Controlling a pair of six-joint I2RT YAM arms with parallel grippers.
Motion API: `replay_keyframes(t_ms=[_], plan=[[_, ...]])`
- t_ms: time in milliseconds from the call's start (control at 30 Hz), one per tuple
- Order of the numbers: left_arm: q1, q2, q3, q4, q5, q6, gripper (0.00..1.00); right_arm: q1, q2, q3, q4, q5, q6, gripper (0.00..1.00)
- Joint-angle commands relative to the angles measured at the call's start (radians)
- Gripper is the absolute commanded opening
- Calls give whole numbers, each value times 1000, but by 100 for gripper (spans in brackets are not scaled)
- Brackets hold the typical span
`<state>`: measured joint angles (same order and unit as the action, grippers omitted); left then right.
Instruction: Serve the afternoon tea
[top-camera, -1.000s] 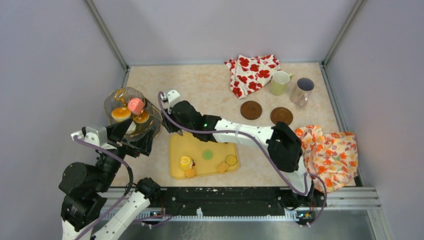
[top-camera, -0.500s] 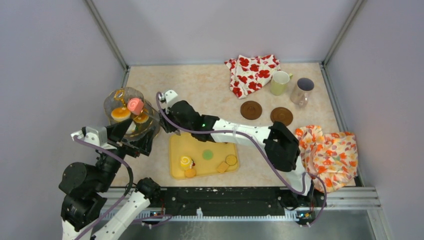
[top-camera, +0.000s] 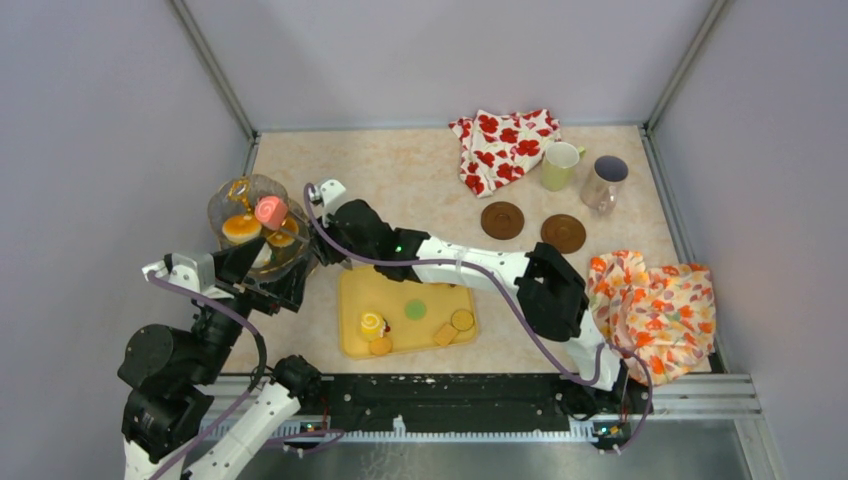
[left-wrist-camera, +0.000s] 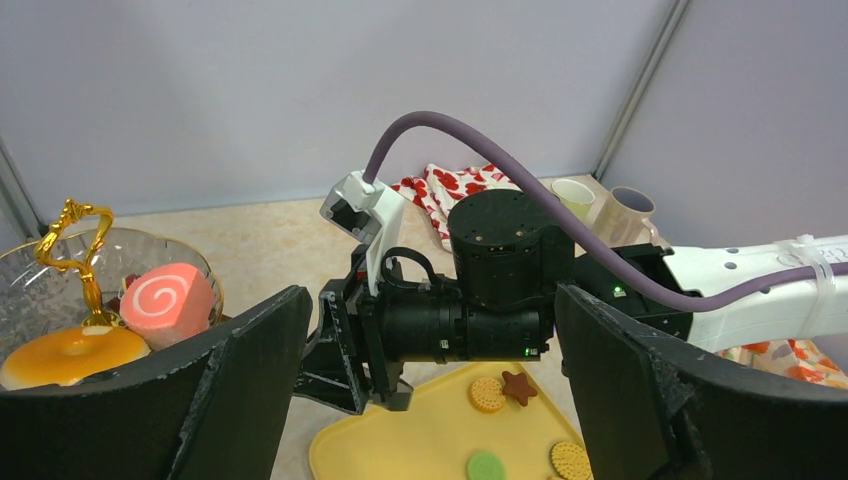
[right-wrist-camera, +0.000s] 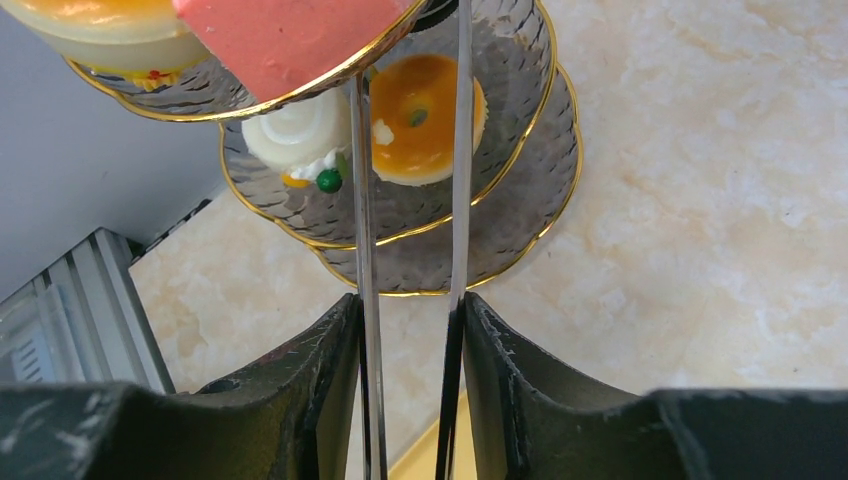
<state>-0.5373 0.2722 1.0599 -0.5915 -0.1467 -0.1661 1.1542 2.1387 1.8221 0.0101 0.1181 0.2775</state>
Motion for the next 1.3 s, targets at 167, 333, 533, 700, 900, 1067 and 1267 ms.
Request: replay_keyframes(t_ms=[167,333,533,700,900,1067,1267], plan=[[2,-1,11,24,6,-7,99,-7,-24,54,36,-8,-16,42],[3,6,9,28,8,-7,99,-7,-59,18,24,3,-24,42],[3,24,5,39,16,-7,99,-7,-134,-61,14,19,-31,42],[2,27,-8,43,21,-7,99,-7,-206,-136,6,4,-40,41],[3,41,-19,49,27,-10,99,-7,-291,-261,18,9,-41,41],[3,48,-49,69,29,-16,99,-6,-353,-336,22,15,-39,41],[3,51,-84,92,33,-21,99,-7,-441,-439,-50,27,-4,41]])
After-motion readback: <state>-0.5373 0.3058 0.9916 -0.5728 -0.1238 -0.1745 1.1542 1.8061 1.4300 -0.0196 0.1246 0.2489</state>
